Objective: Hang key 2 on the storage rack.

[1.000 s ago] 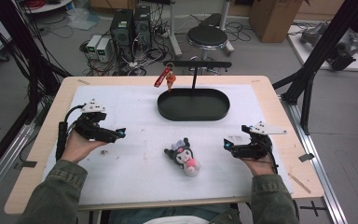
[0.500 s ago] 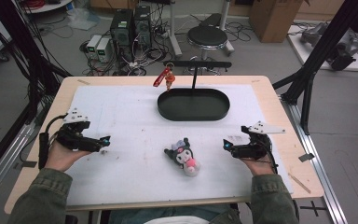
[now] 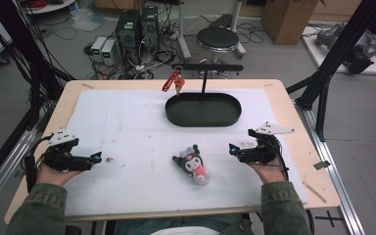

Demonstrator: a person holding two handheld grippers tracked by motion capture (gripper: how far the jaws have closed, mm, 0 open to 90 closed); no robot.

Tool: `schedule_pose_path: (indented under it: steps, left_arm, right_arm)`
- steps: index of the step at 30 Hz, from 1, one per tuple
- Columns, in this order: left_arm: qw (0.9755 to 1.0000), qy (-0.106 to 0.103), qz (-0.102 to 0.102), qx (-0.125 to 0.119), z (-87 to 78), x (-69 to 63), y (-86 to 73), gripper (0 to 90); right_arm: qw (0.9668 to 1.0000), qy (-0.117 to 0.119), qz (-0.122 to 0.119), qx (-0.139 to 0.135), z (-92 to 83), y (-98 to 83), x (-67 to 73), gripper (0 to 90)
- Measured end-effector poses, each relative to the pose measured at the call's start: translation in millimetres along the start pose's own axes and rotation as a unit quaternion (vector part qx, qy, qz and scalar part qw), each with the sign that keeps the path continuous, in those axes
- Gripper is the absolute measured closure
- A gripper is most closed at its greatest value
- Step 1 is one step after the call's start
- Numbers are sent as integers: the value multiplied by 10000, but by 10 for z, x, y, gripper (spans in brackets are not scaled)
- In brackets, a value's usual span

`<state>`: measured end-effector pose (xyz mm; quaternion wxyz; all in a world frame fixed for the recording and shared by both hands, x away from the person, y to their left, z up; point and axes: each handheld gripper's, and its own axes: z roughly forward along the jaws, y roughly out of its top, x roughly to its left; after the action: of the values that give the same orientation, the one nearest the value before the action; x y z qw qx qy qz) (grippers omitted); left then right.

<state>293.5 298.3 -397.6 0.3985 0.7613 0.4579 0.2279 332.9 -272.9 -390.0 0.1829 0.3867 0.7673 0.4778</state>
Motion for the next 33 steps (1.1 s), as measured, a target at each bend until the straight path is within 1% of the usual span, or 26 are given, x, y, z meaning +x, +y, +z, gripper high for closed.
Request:
schedule_pose_path:
  steps: [1,2,3,4,6,8,9,10,11,12,13,14,18,19,20,21,24,26,27,28,29,31,32,33]
  left_arm:
    - [10000,60,-1,-6,-6,9,-41,17]
    - [10000,60,-1,-6,-6,9,-41,17]
    - [9999,99,3,-47,-13,11,-60,17]
    - [9999,103,-16,-84,-21,13,-77,17]
    - [9998,131,-67,-135,-27,20,-107,17]
    - [9998,163,-90,-114,-30,31,-133,17]
    - [9997,165,-109,-108,-29,37,-146,17]
    - [9998,164,-129,-67,-31,50,-172,17]
    - [9997,145,-159,-84,-32,55,-189,17]
    - [9997,145,-159,-84,-32,55,-189,17]
    - [9997,83,-178,-130,-40,66,-230,17]
    - [9997,73,-188,-150,-41,72,-254,17]
    - [9996,122,-208,-143,-45,84,-317,17]
    - [9996,130,-206,-121,-49,91,-331,17]
    - [9996,162,-206,-118,-55,93,-343,17]
    - [9996,188,-202,-108,-65,98,-352,17]
    - [9993,242,-240,-157,-91,118,-372,17]
    - [9991,278,-254,-201,-113,126,-380,17]
    - [9989,303,-276,-223,-118,124,-383,17]
    - [9989,313,-277,-224,-122,127,-384,17]
    - [9988,331,-272,-230,-125,127,-385,17]
    - [9989,336,-248,-229,-128,125,-385,17]
    - [9988,347,-246,-228,-126,124,-387,17]
    - [9989,351,-238,-219,-125,126,-389,17]
  right_arm:
    - [10000,-10,-76,58,20,27,30,5]
    - [10000,-10,-76,58,20,27,30,5]
    - [9999,1,-130,83,43,48,51,5]
    - [9999,1,-130,83,43,48,51,5]
    - [9997,26,-200,151,73,86,101,5]
    - [9995,48,-230,187,80,100,121,5]
    - [9992,80,-315,251,96,130,162,5]
    - [9990,99,-350,274,100,141,176,5]
    - [9986,112,-382,336,110,158,195,5]
    - [9986,112,-382,336,110,158,195,5]
    - [9983,183,-378,401,124,182,212,5]
    - [9983,223,-323,430,128,191,219,5]
    - [9981,263,-259,483,144,217,240,5]
    - [9977,274,-293,550,167,237,265,5]
    - [9977,274,-293,550,167,237,265,5]
    - [9969,301,-348,632,195,260,301,6]
    - [9962,339,-394,697,225,284,342,5]
    - [9949,403,-380,842,287,316,400,6]
    - [9949,403,-380,842,287,316,400,6]
    - [9942,432,-374,914,313,322,413,5]
    - [9927,481,-344,1049,369,331,439,5]
    - [9911,514,-350,1177,418,337,480,6]
    - [9911,514,-350,1177,418,337,480,6]
    - [9903,528,-332,1246,438,339,505,5]
